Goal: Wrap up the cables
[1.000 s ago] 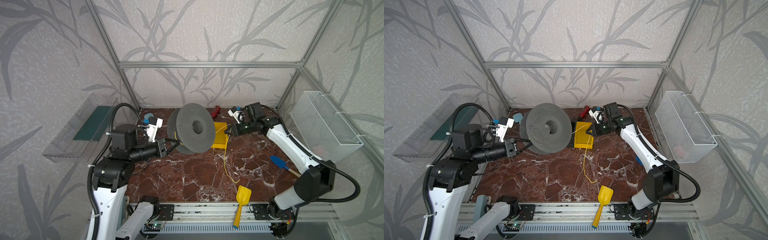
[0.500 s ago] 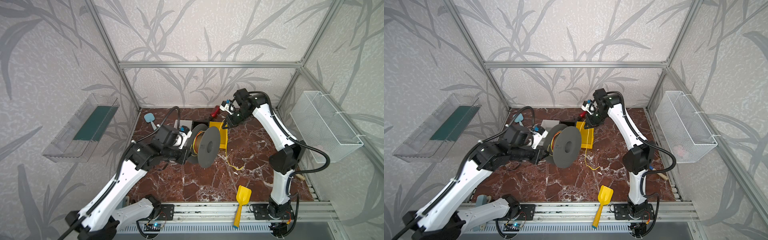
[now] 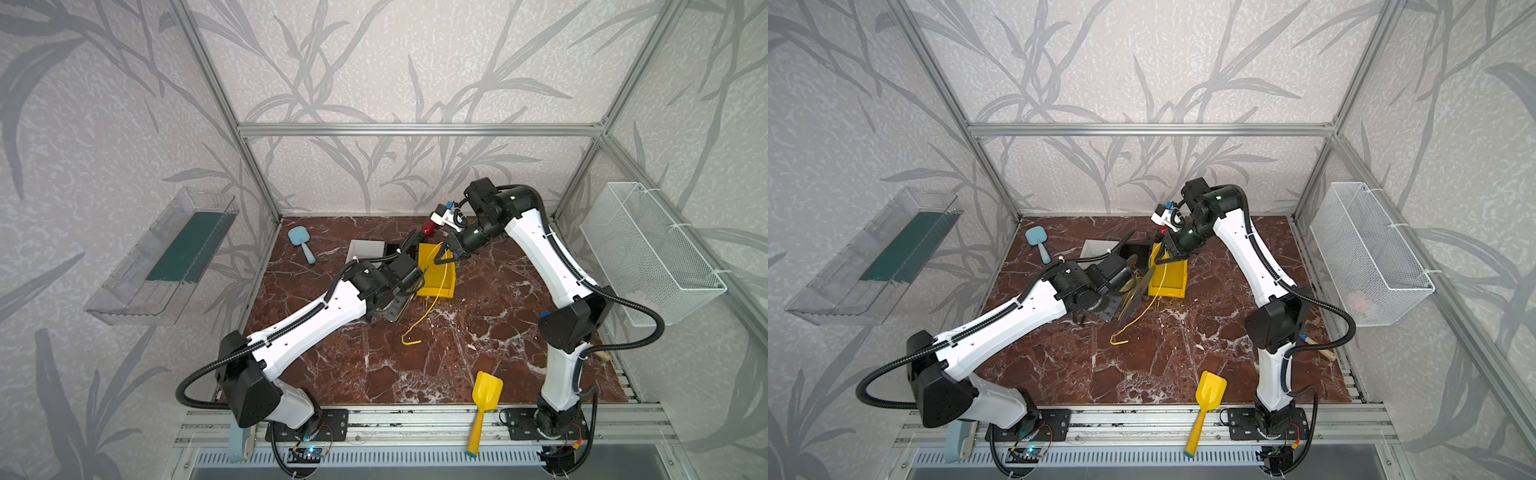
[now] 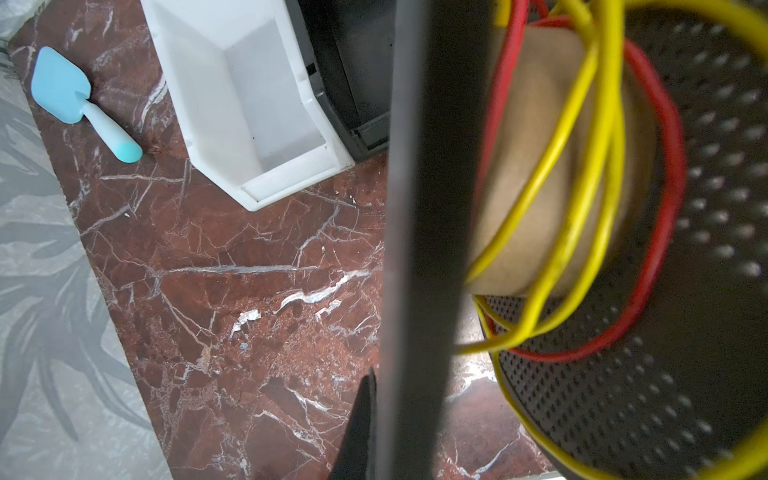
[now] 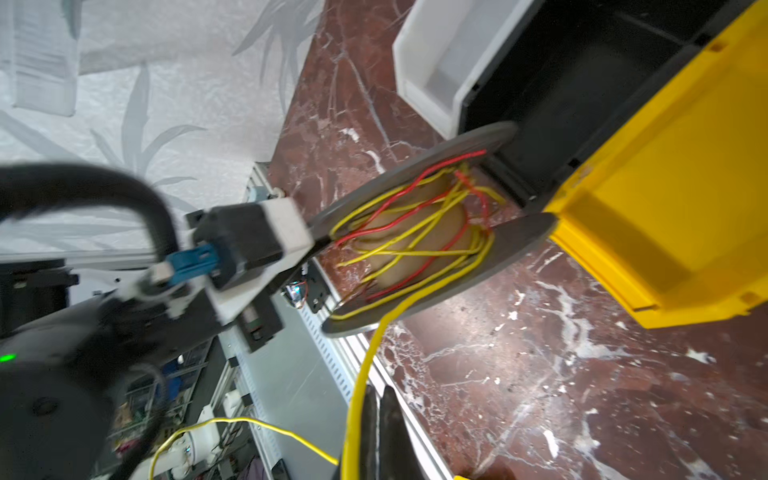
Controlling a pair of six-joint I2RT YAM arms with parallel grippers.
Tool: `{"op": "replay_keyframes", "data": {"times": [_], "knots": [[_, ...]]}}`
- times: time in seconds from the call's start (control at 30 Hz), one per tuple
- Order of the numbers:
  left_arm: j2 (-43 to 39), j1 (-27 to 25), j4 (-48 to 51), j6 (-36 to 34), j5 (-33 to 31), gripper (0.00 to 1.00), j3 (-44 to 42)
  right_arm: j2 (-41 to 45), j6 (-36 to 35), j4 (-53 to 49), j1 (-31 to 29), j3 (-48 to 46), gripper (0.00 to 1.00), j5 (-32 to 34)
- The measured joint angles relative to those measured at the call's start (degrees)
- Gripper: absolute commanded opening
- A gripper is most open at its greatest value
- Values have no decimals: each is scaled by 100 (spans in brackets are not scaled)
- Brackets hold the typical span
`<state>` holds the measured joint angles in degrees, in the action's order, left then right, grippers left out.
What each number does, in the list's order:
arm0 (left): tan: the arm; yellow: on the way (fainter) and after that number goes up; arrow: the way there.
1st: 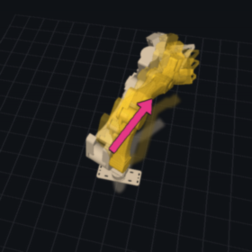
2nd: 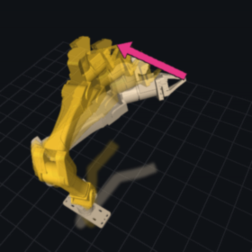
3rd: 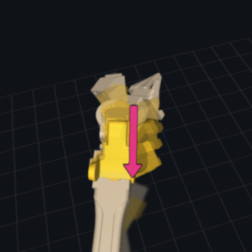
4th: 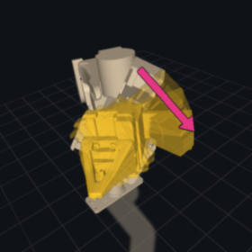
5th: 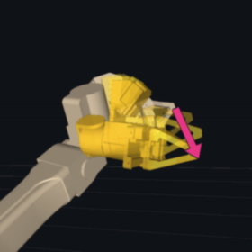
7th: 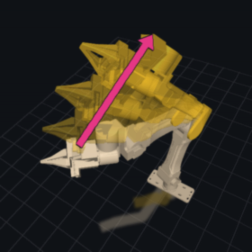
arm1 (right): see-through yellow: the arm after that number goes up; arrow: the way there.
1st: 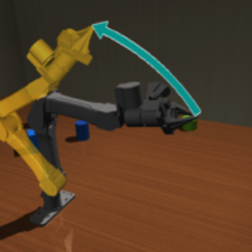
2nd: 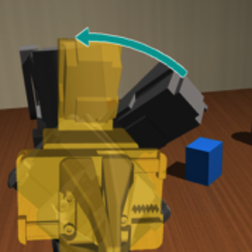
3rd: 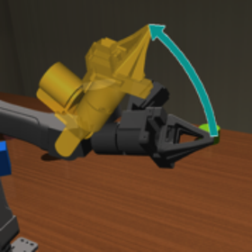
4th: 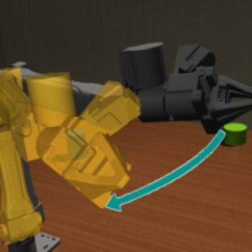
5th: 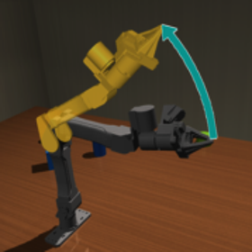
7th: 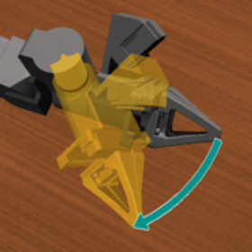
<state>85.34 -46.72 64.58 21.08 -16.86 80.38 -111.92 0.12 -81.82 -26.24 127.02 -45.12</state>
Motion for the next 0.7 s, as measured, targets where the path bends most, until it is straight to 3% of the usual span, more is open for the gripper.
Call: {"op": "replay_keyframes", "data": {"times": [0.13,0.4,0.57,0.67,0.7], "knots": [[111,-26,-197,518,35,0,0,382,81,328,-372,-654,0,-326],[96,-28,-896,1427,361,0,-557,1762,824,2033,-796,-3453,0,-658],[0,-9,-1364,1821,763,0,-1005,2393,1373,3283,-817,-4955,13,-514],[-63,-9,-1563,1954,951,0,-1104,2643,1582,3766,-831,-5392,25,-310],[-96,-4,-1635,1980,986,0,-1137,2708,1641,3919,-839,-5499,26,-286]]}}
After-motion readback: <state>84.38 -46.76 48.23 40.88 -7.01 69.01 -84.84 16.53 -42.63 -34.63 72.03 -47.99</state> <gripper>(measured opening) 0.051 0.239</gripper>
